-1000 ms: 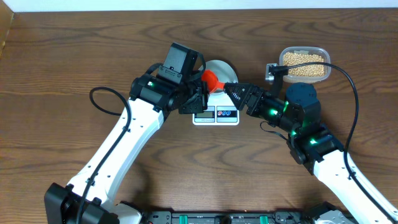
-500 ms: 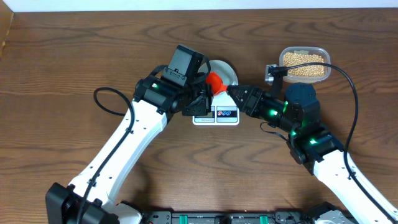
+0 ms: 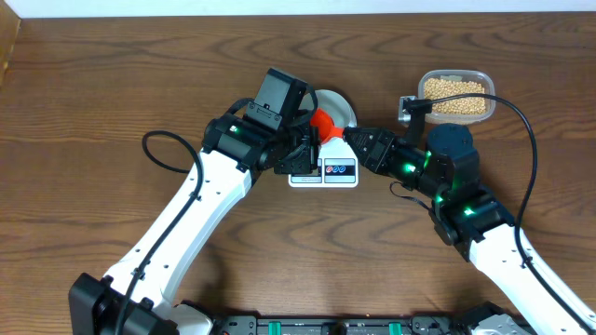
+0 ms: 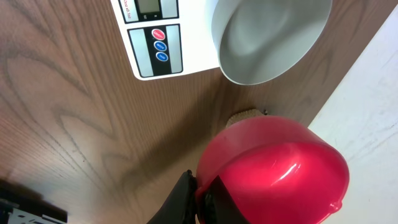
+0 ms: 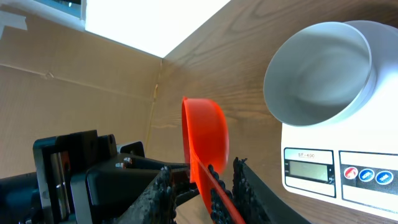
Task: Scoop item into bowl and weigh 50g on scale
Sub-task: 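Close the right gripper on the scoop handle, left gripper holding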
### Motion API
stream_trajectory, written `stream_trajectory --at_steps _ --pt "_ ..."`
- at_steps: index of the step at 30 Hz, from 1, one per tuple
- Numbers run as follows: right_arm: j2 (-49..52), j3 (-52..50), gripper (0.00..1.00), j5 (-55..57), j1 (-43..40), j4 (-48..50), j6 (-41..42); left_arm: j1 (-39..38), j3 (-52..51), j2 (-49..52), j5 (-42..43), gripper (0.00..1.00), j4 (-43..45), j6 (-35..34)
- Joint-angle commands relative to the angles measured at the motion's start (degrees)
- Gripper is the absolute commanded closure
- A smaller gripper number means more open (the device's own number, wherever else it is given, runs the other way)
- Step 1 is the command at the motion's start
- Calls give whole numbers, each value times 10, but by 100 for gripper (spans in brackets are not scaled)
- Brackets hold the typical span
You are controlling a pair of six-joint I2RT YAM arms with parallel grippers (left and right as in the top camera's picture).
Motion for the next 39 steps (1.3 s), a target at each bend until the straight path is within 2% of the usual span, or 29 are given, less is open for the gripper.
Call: stream_trajectory --at_steps 1,14,21,23,32,34,39 --pt "4 8 71 2 3 -2 -7 -6 8 -7 -3 93 -2 -3" --pt "4 8 75 2 3 -2 -12 -6 8 -7 -3 92 -2 -3" --pt "4 8 96 2 3 -2 -12 -6 8 -7 -3 93 -2 -3" --pt "4 8 99 2 3 -2 -16 -6 8 -7 -3 92 -2 -3" --pt "4 8 99 2 3 -4 -16 -9 8 -7 -3 93 -2 -3" --pt "4 8 89 3 3 -4 -16 -9 8 -7 -3 93 -2 -3" --pt "4 8 75 12 3 -4 -16 -9 8 -7 -3 93 -3 0"
